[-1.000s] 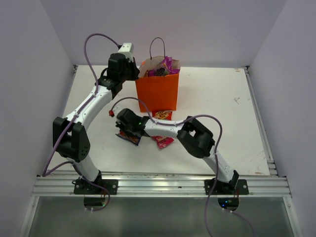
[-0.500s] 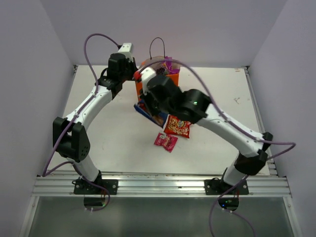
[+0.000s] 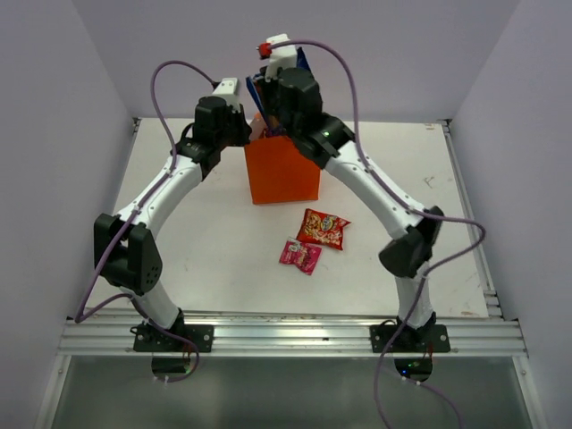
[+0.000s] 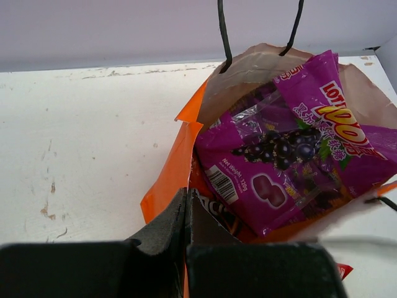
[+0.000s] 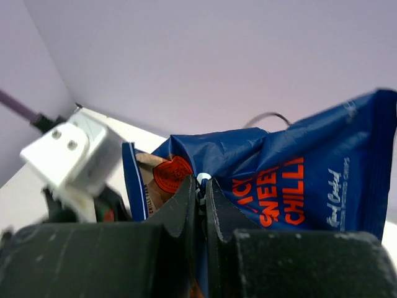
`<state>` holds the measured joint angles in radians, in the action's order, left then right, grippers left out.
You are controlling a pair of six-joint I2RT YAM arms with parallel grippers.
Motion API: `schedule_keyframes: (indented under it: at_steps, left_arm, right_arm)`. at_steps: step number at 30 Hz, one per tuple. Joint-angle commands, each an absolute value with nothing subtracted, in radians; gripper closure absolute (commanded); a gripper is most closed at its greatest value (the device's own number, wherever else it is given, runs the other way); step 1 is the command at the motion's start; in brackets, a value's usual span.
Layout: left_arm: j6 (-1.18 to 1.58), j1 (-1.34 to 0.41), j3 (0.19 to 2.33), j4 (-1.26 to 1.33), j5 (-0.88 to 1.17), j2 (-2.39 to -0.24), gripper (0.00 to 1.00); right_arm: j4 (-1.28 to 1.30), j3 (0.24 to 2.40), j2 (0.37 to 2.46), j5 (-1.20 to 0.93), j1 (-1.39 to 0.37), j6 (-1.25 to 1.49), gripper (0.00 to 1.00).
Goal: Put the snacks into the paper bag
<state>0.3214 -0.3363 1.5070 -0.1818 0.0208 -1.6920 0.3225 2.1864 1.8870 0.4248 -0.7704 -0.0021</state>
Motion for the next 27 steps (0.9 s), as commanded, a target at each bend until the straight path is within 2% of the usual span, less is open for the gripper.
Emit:
schedule_keyframes:
  at_steps: [1,3,6,13,19,23,27]
  left_arm:
    - [0.328,-0.334,1.506,-0.117,0.009,-1.641,1.0]
    - [0.328,-0.334,1.508,-0.118,0.014,-1.644,1.0]
    - [0.321,-0.334,1.511,-0.118,0.02,-1.646,1.0]
    - [0.311,-0.334,1.529,-0.121,0.029,-1.654,1.0]
    - [0.313,-0.333,1.52,-0.117,0.031,-1.648,1.0]
    - [0.311,-0.334,1.511,-0.115,0.029,-1.643,1.0]
    - [0.316,-0.333,1.506,-0.112,0.029,-1.641,1.0]
  right_arm:
    - [0.146,2.47,2.081,0.384,-0.759,-0.101,1.0]
    - [0.173,2.589,2.161,0.377,-0.75,-0.097,1.0]
    - [0.141,2.524,2.177,0.364,-0.747,-0.091,1.0]
    - [0.113,2.075,2.057,0.374,-0.752,-0.015,1.0]
    - [0.094,1.804,1.954,0.41,-0.762,-0.008,1.0]
    - [0.083,1.779,1.898,0.394,-0.764,0.031,1.0]
    - [0.13,1.929,1.901,0.396,-0.765,0.014,1.0]
